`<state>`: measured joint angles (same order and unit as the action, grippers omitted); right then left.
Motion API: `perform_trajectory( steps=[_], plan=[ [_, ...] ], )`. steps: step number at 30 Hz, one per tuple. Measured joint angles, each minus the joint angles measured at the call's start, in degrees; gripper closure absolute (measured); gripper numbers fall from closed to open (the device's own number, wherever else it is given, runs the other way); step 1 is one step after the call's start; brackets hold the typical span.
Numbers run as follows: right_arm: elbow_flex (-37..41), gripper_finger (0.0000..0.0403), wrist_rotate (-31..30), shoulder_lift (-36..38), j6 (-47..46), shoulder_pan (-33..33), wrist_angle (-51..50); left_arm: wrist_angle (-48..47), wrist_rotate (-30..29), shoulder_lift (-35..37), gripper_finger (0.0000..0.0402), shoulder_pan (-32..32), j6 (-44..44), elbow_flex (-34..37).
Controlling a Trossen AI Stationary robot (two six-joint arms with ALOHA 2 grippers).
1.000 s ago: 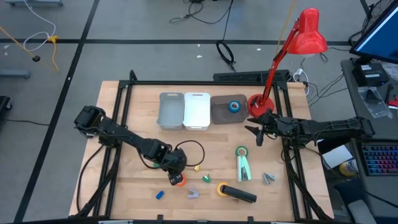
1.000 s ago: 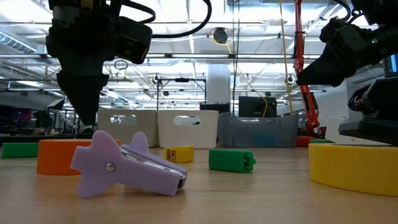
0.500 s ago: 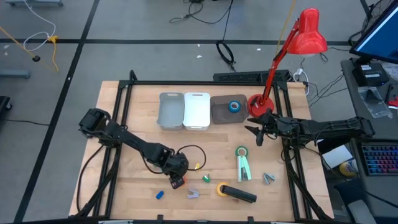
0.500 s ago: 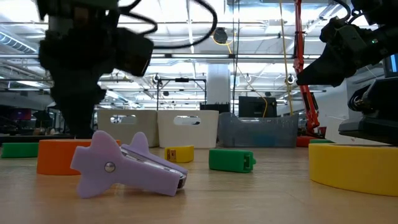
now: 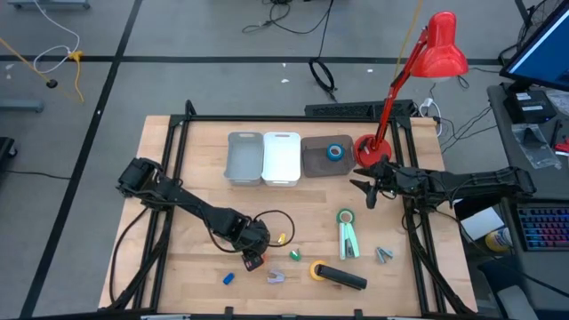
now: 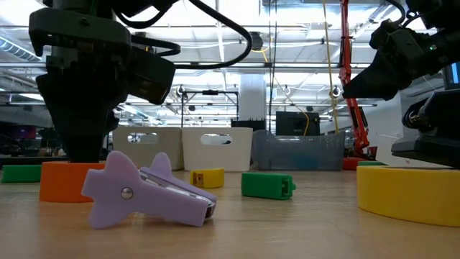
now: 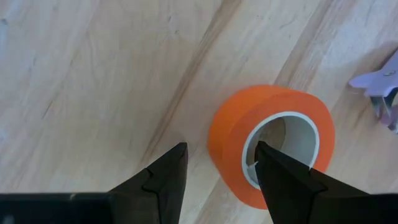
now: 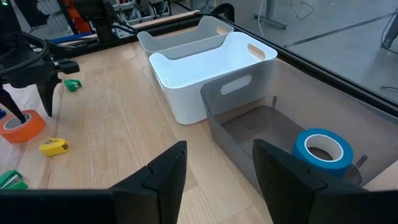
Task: Pick and place Stapler, Stapler remover, tape
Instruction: Put the orange tape into the black bin
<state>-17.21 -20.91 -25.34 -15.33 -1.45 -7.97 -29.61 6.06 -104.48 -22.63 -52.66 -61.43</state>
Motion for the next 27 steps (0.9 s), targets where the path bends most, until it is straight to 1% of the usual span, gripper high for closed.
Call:
perform_trajectory(
  steps=[5,11,15,17,19,24,25,27],
  plan=[
    [0.00,0.0227,0.00,-0.02,0.00,0.00,0.00,0.01,0.02,0.03,0.0211,0.15,-0.76,0.00],
    [0.00,0.0227,0.02,-0.02,0.00,0.00,0.00,-0.17,1.67,0.06,0.0211,0.87,-7.41,0.00],
    [0.00,0.0227,0.02,-0.02,0.00,0.00,0.00,-0.23,1.73,0.06,0.0216,0.81,-7.19,0.00],
    [0.00,0.0227,0.02,-0.02,0.00,0.00,0.00,-0.28,1.84,0.06,0.0233,0.83,-6.60,0.00],
    [-0.02,0.0227,0.02,-0.02,0.00,0.00,0.00,-0.49,1.82,0.18,0.0262,0.83,-6.02,0.04],
    [-0.02,0.0227,0.02,0.00,0.00,0.00,0.00,-0.34,3.19,0.30,0.0355,1.16,-6.31,0.07],
    [-0.02,0.0227,0.02,-0.02,-0.02,0.00,0.00,-0.33,3.65,0.32,0.0366,1.26,-6.37,0.07],
    [-0.02,0.0227,0.02,-0.01,-0.02,0.00,0.00,-0.33,4.20,0.32,0.0366,1.54,-6.35,0.07]
  ],
)
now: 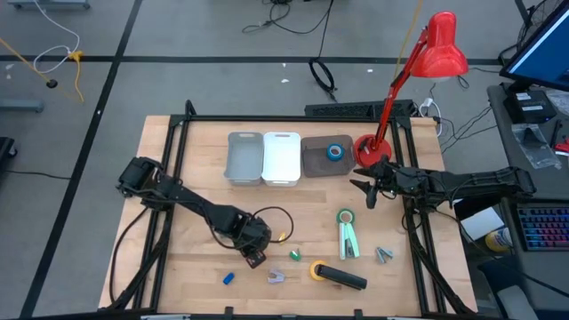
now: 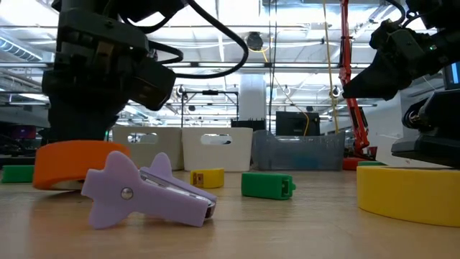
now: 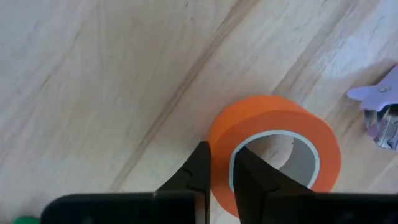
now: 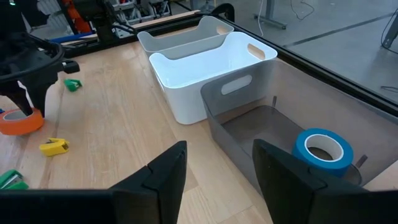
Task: Pick and place Stapler, Stapler remover, tape
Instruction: Put the orange tape into the black bin
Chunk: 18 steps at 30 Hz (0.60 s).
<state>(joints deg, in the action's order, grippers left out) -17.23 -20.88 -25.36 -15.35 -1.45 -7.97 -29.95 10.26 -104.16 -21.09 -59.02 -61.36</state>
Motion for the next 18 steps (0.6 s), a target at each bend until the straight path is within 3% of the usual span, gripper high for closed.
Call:
perform_trajectory(
  steps=[8,11,18],
  plan=[
    [0.00,0.0227,0.11,0.01,-8.85,0.00,0.41,-3.03,-0.59,6.22,0.0366,3.60,4.52,0.07],
    [-0.02,0.0227,0.12,0.01,-13.57,0.00,0.68,-2.91,-4.12,10.87,0.0366,5.79,6.06,0.07],
    [-0.02,0.0227,0.17,-0.24,-20.28,-0.02,4.37,8.07,-12.06,20.41,0.0366,12.28,11.20,0.02]
  ],
)
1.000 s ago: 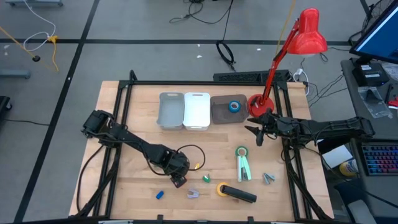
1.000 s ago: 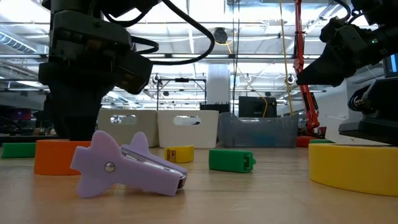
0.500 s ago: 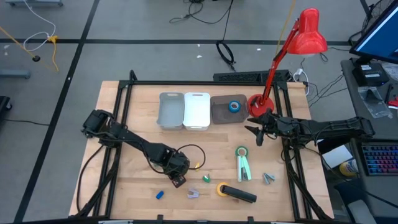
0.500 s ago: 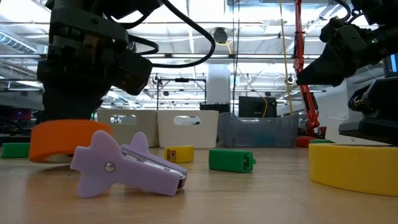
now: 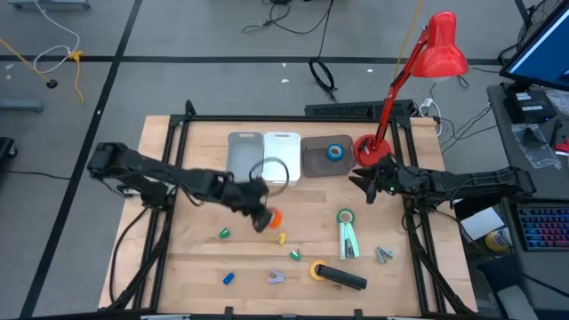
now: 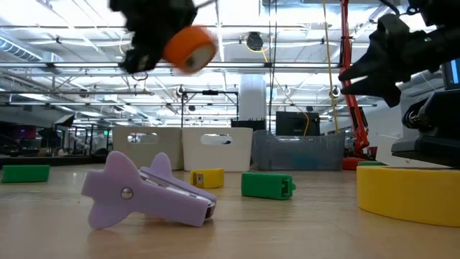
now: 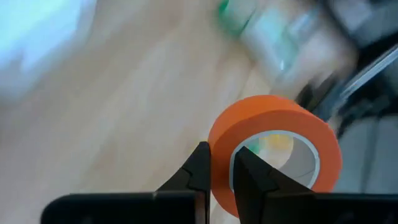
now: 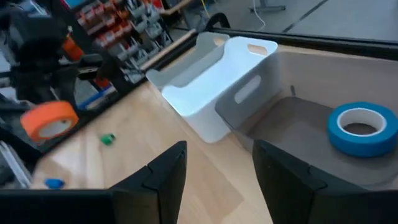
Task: Pick and place Stapler, Stapler remover, tape
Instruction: Put the orange tape into the black bin
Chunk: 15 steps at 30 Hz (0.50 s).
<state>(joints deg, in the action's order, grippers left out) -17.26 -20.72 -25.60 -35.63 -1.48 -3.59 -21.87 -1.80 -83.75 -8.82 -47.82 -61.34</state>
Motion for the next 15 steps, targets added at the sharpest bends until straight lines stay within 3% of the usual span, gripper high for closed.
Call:
perform_trajectory(
  steps=[11,15],
  plan=[
    [0.00,0.0227,-0.04,-2.43,0.30,0.02,13.82,26.45,0.60,1.34,0.0366,7.03,9.02,-0.02],
    [0.00,0.0227,4.47,-4.92,1.47,0.02,22.75,30.86,0.22,0.33,0.0366,8.74,11.27,-0.02]
  ],
)
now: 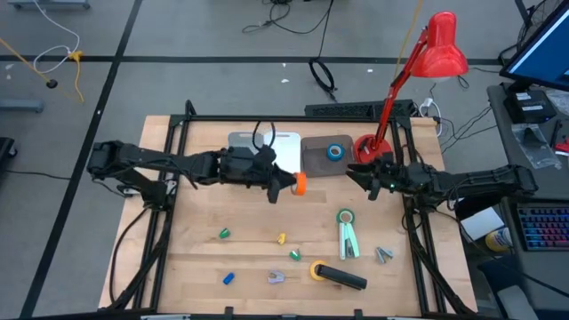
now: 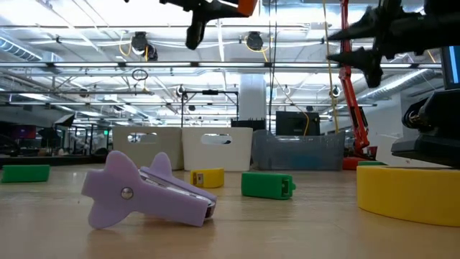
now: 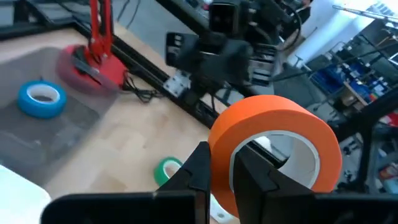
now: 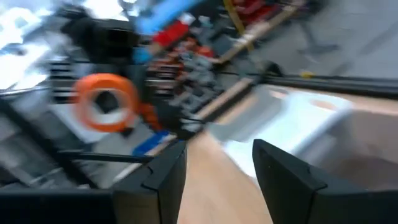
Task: Pick and place Stapler, Stapler remover, tape
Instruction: Put the orange tape into the black bin
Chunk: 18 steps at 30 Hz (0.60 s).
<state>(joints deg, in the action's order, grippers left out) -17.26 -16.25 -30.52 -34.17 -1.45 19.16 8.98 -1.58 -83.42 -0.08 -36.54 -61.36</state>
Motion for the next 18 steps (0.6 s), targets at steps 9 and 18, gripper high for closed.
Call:
perform_trajectory(
  steps=[9,18],
  plan=[
    [-0.02,0.0215,5.90,-11.63,9.70,-0.13,24.44,4.91,-1.20,-0.76,0.0366,2.12,4.11,0.04],
    [-0.04,0.0163,5.98,-22.89,9.79,-0.13,38.75,4.38,-4.83,-0.92,0.0366,2.95,8.58,0.00]
  ],
)
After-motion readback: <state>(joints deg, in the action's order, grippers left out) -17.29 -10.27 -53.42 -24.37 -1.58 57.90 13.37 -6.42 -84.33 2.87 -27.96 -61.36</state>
